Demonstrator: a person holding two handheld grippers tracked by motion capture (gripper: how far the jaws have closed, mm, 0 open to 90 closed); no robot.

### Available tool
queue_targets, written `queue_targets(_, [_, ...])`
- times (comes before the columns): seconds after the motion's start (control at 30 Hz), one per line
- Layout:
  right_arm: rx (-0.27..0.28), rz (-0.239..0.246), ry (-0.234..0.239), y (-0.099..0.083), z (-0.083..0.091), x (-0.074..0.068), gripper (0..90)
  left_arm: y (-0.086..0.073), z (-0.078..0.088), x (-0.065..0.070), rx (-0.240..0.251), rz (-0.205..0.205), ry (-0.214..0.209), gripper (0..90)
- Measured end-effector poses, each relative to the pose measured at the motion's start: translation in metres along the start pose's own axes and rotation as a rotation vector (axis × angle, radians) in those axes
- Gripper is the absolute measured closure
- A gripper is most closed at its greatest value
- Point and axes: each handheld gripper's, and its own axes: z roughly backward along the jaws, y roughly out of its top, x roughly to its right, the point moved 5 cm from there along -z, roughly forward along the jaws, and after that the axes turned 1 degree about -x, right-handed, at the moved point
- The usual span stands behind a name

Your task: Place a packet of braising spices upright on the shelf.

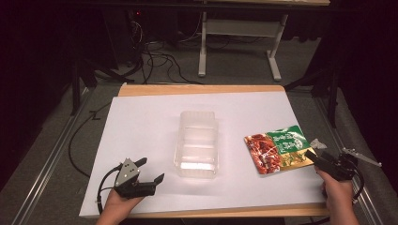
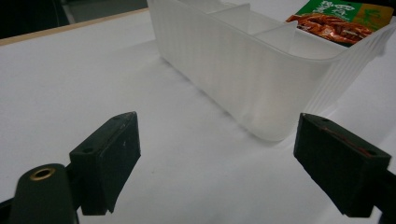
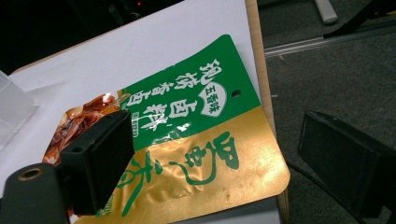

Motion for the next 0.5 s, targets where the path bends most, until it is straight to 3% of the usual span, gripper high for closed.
queue_targets(0.2, [-0.043, -0.062, -0.006, -0.0010, -0.0044, 0.0041, 12.9, -0.0007, -0.0003, 0.0006, -0.003, -0.002, -0.004, 15.2])
queue_targets(0.5, [-0.090, -0.059, 0.013, -0.0026, -0.0090, 0.0042, 16.6, -0.0006, 0.0001, 0.0008, -0.002, -0.005, -0.003, 15.2])
